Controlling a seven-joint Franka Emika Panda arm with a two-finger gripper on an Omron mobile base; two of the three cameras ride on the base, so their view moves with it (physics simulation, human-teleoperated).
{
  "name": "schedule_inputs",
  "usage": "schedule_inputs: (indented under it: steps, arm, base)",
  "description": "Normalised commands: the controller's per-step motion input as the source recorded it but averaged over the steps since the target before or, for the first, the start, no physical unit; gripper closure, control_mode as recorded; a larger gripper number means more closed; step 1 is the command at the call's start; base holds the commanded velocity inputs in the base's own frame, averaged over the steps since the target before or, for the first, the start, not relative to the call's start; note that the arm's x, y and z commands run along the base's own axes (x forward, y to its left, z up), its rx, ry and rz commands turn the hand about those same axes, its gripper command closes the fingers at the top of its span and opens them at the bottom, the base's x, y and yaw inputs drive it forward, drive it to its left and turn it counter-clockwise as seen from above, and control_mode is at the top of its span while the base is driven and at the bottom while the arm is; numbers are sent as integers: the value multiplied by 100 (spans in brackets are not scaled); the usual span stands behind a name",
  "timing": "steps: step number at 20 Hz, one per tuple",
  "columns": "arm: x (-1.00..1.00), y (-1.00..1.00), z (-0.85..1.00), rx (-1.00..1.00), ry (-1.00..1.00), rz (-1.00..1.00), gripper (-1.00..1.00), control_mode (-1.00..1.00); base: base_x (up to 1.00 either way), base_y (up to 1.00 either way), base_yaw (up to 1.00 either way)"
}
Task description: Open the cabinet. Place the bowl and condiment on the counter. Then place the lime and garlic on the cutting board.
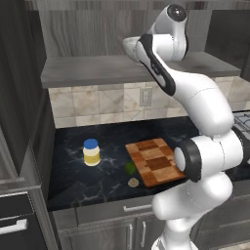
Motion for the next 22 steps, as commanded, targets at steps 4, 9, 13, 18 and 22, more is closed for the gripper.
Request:
schedule_inputs:
  steps: [4,9,13,18,22]
  arm:
    - [25,0,0,-3,5,1,-100,-100]
    - [17,0,-4,-5,8,1,-100,-100]
    - [17,-2,-4,-4,8,1,-100,-100]
    - [12,-2,-3,-2,3,1,-100,-100]
    - [3,-1,-6,-2,0,0,-100,-100]
  base:
    - [0,0,0]
    - [0,0,0]
    - [0,0,0]
    - [0,0,0]
    - [0,0,0]
